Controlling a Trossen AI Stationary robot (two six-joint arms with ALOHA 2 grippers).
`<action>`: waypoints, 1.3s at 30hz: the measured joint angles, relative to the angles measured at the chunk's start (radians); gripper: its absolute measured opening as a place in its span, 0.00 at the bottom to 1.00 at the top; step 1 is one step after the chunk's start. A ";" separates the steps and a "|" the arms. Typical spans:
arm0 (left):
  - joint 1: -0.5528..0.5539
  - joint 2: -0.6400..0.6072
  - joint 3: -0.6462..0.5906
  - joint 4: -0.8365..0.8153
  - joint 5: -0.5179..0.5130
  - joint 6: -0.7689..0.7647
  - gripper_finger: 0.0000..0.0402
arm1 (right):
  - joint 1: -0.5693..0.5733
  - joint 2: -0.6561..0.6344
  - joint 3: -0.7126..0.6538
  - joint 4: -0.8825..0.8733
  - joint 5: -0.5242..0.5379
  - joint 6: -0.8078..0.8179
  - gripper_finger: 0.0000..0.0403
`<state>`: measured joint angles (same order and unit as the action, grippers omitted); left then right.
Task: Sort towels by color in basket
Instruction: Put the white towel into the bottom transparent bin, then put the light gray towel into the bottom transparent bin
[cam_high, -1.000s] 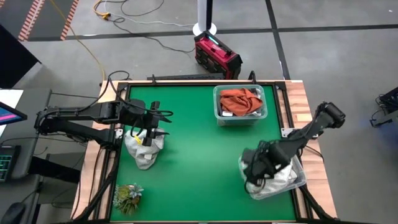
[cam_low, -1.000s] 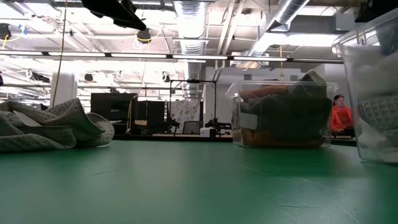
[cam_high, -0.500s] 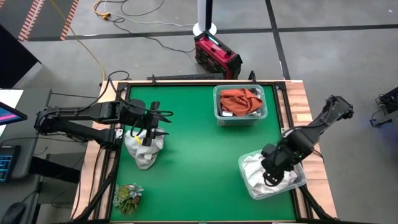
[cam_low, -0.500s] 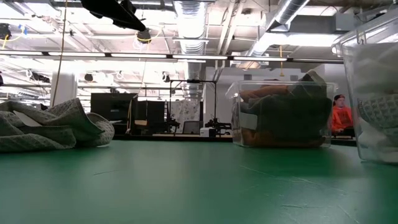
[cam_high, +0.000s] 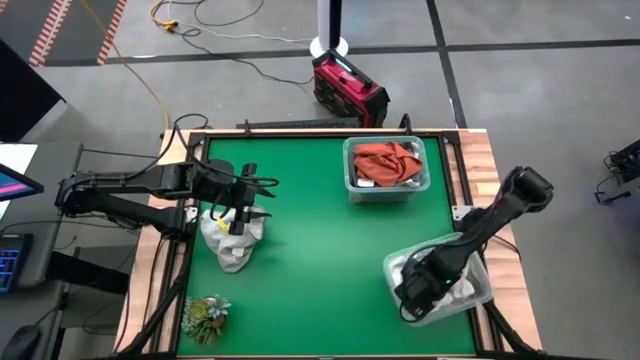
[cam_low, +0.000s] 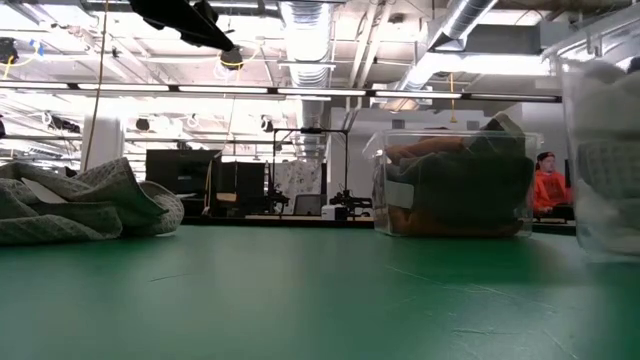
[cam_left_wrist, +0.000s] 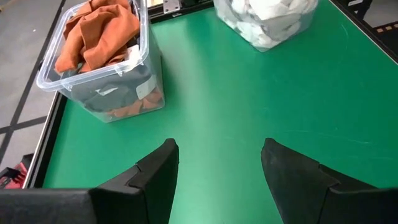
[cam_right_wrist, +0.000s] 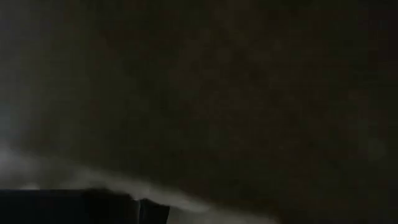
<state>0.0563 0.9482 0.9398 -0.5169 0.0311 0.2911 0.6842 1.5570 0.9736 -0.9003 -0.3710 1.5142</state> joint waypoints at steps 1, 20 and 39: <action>0.000 0.000 0.000 -0.001 0.000 -0.002 0.55 | 0.000 0.012 -0.002 0.005 -0.003 -0.005 0.64; 0.000 0.000 0.000 -0.158 0.056 -0.138 0.55 | 0.001 -0.262 0.262 -0.431 0.286 0.199 0.64; -0.030 0.157 -0.127 -0.505 -0.040 -0.351 0.55 | -0.296 -0.156 0.342 0.305 1.392 -0.984 0.64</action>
<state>0.0265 1.1050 0.8125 -1.0219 -0.0087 -0.0602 0.3881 1.4006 1.3151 -0.5953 1.0211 0.5297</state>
